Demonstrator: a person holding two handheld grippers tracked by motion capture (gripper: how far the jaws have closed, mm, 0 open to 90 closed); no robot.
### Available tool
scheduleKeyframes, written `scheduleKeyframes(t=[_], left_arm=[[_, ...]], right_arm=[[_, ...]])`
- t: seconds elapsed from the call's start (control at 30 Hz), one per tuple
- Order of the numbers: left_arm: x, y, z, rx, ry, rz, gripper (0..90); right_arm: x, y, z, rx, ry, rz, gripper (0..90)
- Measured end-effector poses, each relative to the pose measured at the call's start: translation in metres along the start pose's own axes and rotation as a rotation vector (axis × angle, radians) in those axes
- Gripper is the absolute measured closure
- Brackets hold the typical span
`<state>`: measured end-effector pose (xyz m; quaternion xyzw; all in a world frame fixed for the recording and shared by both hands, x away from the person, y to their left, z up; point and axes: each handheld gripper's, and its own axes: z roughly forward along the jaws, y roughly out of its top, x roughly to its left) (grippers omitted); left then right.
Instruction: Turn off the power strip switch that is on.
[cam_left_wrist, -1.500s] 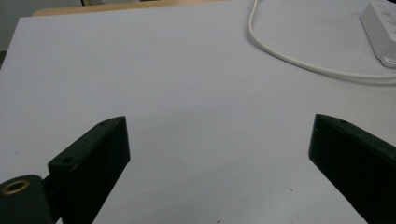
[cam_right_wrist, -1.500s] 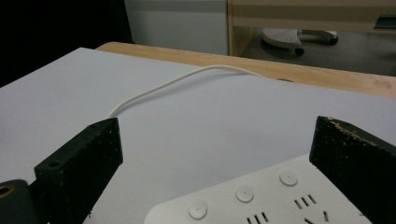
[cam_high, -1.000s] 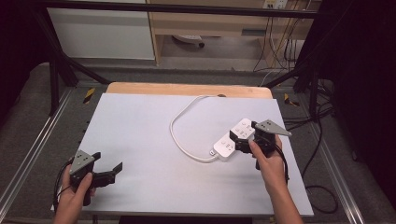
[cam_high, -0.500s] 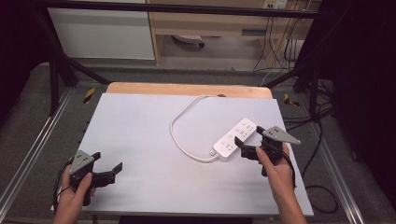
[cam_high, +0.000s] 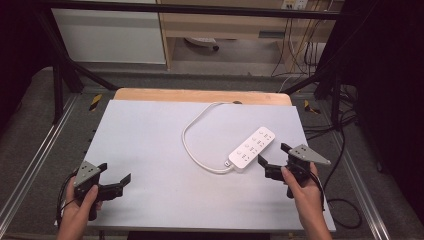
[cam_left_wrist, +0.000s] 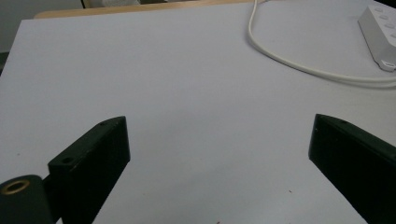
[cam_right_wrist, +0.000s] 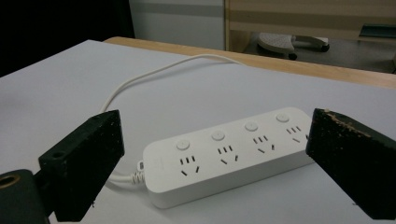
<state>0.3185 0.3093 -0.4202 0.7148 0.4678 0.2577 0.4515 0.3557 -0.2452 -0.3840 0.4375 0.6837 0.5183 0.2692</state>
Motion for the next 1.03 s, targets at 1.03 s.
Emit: scheduleKeyframes(t=[1.03], left_arm=[[-0.002,0.002,-0.001,-0.012,-0.008,0.010,5.2]], right_arm=[[-0.009,-0.071,0.004,0.249,-0.095,-0.020,4.1]])
